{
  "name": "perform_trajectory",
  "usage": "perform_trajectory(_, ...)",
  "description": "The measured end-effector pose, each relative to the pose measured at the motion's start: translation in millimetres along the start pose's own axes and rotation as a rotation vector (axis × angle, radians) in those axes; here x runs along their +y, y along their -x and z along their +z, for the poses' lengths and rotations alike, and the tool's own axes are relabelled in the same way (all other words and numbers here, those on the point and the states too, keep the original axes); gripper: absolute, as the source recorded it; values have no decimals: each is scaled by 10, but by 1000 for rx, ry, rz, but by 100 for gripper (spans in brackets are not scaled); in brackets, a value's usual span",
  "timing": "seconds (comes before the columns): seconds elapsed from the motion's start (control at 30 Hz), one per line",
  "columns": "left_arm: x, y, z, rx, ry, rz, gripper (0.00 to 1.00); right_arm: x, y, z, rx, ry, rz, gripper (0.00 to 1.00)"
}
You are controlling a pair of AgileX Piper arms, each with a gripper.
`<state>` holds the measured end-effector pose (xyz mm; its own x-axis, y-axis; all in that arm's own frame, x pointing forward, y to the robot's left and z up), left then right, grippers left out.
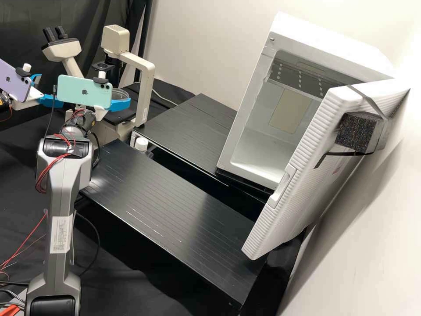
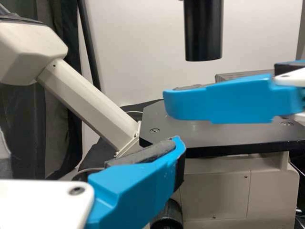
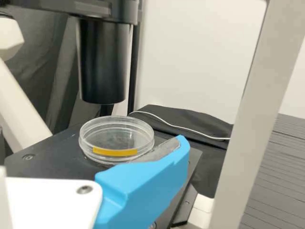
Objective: Move the petri dish to the bench.
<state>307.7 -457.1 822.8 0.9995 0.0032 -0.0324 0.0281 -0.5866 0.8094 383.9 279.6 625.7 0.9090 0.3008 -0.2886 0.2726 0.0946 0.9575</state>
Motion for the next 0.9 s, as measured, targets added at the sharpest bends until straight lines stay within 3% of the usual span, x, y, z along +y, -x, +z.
perform_trajectory(0.2, 0, 0, 0, 0, 0, 0, 100, -69, -119, -26, -19, -67, -5, 100)
perform_trajectory(0.33, 0, 0, 0, 0, 0, 0, 100, -139, -197, -31, -41, -81, -17, 100)
perform_trajectory(0.57, 0, 0, 0, 0, 0, 0, 100, -177, -314, -5, -88, -67, -9, 100)
perform_trajectory(0.73, 0, 0, 0, 0, 0, 0, 100, -230, -384, 20, -95, -27, -7, 100)
perform_trajectory(0.9, 0, 0, 0, 0, 0, 0, 100, -242, -462, 10, -105, -24, 1, 100)
